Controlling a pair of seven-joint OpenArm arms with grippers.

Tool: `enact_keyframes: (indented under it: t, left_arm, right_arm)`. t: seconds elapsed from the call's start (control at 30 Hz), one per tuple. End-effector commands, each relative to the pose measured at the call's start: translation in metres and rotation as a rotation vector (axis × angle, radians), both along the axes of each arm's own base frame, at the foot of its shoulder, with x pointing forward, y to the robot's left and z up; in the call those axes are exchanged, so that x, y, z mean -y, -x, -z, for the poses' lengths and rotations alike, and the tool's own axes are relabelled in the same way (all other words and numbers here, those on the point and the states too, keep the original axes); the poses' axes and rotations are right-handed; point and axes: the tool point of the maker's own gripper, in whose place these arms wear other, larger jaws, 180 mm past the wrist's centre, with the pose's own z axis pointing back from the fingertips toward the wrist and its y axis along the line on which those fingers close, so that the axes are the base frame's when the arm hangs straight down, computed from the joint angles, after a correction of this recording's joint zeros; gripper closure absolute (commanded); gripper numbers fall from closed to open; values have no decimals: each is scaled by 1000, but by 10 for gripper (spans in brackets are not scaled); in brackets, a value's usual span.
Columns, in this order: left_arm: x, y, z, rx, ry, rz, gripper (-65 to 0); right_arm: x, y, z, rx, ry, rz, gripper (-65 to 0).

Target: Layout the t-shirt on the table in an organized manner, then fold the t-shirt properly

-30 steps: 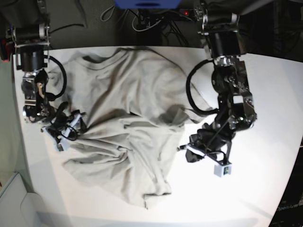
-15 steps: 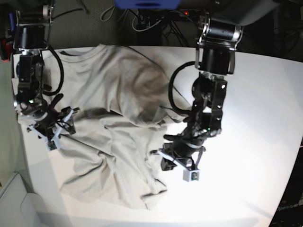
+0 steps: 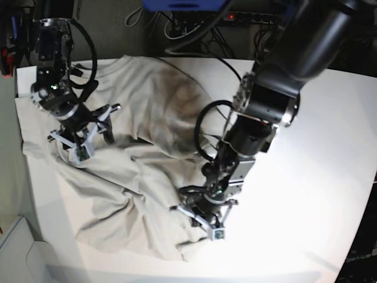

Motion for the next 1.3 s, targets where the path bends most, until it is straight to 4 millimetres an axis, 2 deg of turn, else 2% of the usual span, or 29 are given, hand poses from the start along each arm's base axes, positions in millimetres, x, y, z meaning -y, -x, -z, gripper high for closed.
enact_keyframes:
  t: [0.0,0.13,0.3,0.43,0.63,0.67,0.73,0.8,0.87,0.97,1.03,1.13,1.27]
  left_arm:
    - [3,-20,-35,86,21,-4,-40]
    - [5,-13,-21,23,3,19,-40]
    - [7,10,14,-68,-3,35,-40]
    - [9,27,37,-139,-12,54,-40]
    - [7,55,72,-193,-144,127,-40]
    - [4,60,80,-222,-174,124,-40]
    - [-29,71,101,-305,-236,67,-40]
    - [-59,96,130,-416,-283,25,-40]
    - [-84,111,146,-458,-311,-2,-40]
    - [-109,131,163,-510,-339,-25,-40]
    - [-124,152,178,-584,-357,-27,-40]
    - [-133,174,191,-646,-367,-19,-39]
    - [-124,200,194,-675,-352,24,-39]
  right_arm:
    - [-3,-10,-23,81,-12,-12,-341]
    - [-2,-3,-28,64,21,-15,-341]
    - [-4,-5,-40,86,32,-19,-341]
    - [-4,-5,-41,89,31,-20,-341]
    - [-3,-4,-41,89,36,-21,-341]
    - [-3,-5,-42,92,36,-21,-341]
    - [-3,-7,-44,98,36,-21,-342]
    - [-3,-8,-46,103,36,-19,-342]
    - [-3,-8,-45,100,34,-18,-342]
    - [-4,-7,-42,91,30,-18,-342]
    - [-6,-4,-37,78,25,-22,-341]
    - [-12,4,-21,33,-6,-12,-340]
    - [-12,16,10,-57,-27,-2,-340]
